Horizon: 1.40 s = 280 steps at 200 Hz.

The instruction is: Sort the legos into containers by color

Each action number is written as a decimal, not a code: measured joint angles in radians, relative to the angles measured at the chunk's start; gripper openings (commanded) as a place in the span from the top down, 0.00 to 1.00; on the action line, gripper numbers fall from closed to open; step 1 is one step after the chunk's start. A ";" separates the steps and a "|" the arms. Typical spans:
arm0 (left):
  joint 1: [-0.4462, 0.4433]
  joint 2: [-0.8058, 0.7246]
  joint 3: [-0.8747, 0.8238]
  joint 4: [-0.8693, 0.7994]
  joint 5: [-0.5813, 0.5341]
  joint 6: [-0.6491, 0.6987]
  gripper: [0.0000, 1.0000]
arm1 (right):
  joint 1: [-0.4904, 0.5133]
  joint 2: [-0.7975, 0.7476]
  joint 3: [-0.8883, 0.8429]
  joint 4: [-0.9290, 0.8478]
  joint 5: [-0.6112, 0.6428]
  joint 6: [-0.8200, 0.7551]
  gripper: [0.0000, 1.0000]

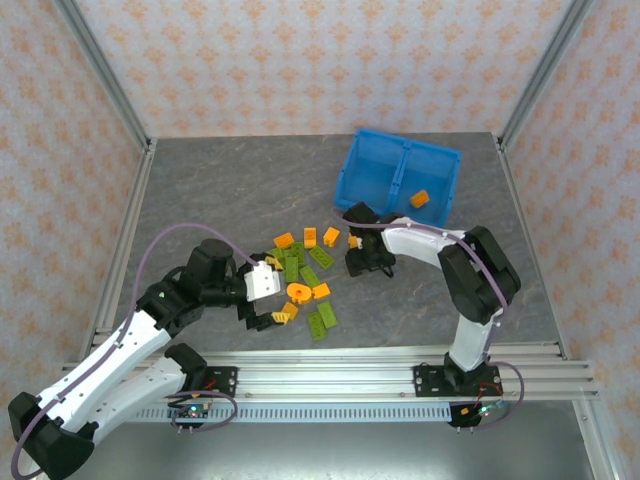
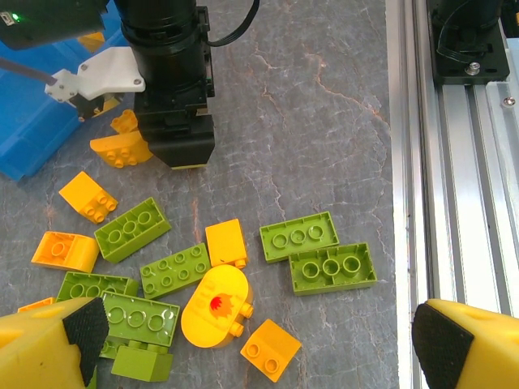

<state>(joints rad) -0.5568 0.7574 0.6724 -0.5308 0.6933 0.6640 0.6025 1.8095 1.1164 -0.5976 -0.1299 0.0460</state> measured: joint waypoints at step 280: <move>0.000 -0.064 0.000 0.050 -0.086 -0.099 0.01 | -0.489 0.048 0.342 0.241 0.100 0.243 0.55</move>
<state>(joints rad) -0.5568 0.6933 0.6724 -0.4805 0.6071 0.5648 0.1135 1.8572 1.4586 -0.3561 -0.0296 0.2886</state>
